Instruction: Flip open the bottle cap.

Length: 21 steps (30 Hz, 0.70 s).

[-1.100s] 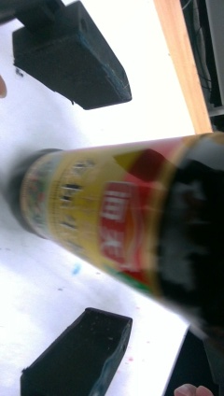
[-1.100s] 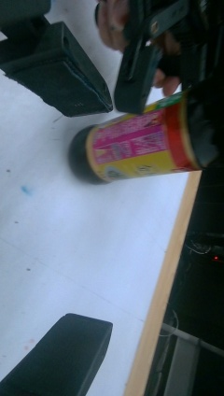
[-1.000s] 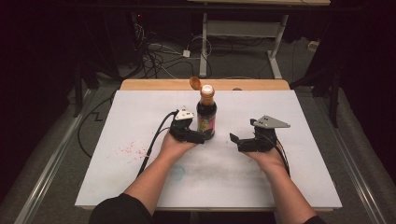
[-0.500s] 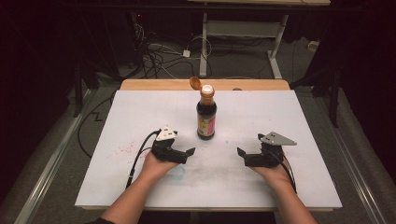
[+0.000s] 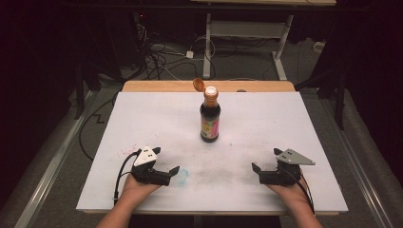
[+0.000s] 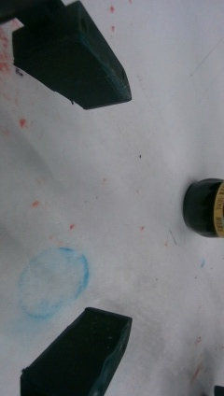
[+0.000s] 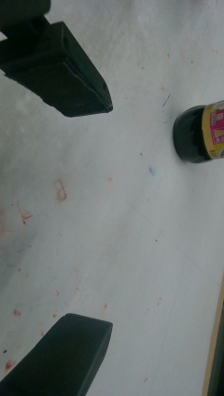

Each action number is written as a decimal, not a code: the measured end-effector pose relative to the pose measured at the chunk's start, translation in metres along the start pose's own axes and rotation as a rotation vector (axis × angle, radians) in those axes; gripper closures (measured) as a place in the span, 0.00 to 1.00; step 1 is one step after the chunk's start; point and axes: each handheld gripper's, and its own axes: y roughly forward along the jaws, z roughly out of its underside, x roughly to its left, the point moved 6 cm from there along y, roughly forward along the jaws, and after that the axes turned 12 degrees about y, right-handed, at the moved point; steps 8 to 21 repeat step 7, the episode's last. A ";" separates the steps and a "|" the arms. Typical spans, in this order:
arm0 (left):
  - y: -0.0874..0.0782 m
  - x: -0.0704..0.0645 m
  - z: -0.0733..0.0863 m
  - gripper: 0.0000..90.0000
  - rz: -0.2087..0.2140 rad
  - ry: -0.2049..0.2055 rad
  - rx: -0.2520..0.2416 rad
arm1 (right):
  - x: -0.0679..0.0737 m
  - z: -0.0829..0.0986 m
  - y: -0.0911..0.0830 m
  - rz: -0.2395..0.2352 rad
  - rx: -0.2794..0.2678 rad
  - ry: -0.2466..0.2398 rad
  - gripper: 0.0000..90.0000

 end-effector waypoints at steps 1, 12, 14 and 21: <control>0.000 0.000 0.000 0.00 0.001 0.000 -0.002 | 0.000 0.000 0.000 0.004 0.000 0.000 0.00; -0.002 0.000 0.000 0.00 0.008 0.000 -0.011 | 0.002 0.001 0.000 0.020 -0.002 -0.006 0.00; -0.002 0.000 0.000 0.00 0.008 0.000 -0.011 | 0.002 0.001 0.000 0.020 -0.002 -0.006 0.00; -0.002 0.000 0.000 0.00 0.008 0.000 -0.011 | 0.002 0.001 0.000 0.020 -0.002 -0.006 0.00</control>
